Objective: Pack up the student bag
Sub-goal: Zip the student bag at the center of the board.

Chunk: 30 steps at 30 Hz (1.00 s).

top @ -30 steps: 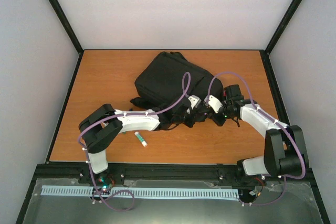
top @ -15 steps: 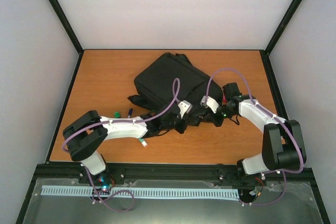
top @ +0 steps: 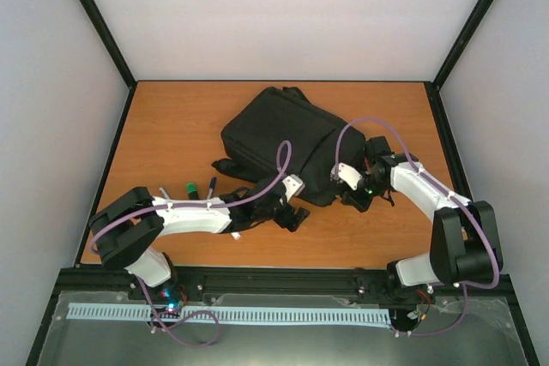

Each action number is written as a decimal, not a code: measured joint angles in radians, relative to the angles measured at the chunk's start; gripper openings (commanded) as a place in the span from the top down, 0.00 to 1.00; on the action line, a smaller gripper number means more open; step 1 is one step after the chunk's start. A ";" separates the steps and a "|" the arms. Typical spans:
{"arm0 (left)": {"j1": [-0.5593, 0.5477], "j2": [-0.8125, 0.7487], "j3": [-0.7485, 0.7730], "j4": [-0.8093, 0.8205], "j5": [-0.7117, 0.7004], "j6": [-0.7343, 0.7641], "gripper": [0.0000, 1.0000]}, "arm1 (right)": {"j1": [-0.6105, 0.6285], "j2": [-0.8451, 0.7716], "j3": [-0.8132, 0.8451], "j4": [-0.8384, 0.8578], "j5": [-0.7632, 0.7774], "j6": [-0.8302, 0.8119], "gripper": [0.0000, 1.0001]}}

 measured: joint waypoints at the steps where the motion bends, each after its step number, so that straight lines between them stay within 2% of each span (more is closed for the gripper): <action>1: -0.003 0.000 0.000 0.008 -0.004 0.016 0.01 | 0.009 -0.004 0.006 -0.015 0.011 0.000 0.97; 5: -0.010 0.000 0.006 0.045 -0.010 0.078 0.04 | 0.039 -0.017 0.042 -0.061 0.037 0.005 0.97; 12: -0.045 0.038 0.059 0.111 -0.063 0.166 0.17 | 0.089 -0.030 0.072 -0.100 0.049 0.038 0.97; 20: -0.068 0.090 0.138 0.182 -0.108 0.262 0.46 | 0.113 -0.008 0.076 -0.138 0.004 0.041 0.97; 24: -0.069 0.123 0.150 0.185 -0.103 0.286 0.56 | 0.113 0.001 0.077 -0.145 -0.006 0.042 0.97; 26: -0.070 0.127 0.150 0.186 -0.097 0.289 0.55 | 0.113 0.001 0.080 -0.146 -0.005 0.043 0.97; 27: -0.070 0.127 0.150 0.186 -0.095 0.288 0.51 | 0.113 0.002 0.082 -0.148 -0.004 0.043 0.97; 29: -0.070 0.127 0.150 0.185 -0.087 0.286 0.37 | 0.113 0.007 0.087 -0.152 -0.003 0.044 0.97; 30: -0.070 0.127 0.150 0.184 -0.084 0.285 0.34 | 0.113 0.011 0.089 -0.154 -0.003 0.045 0.97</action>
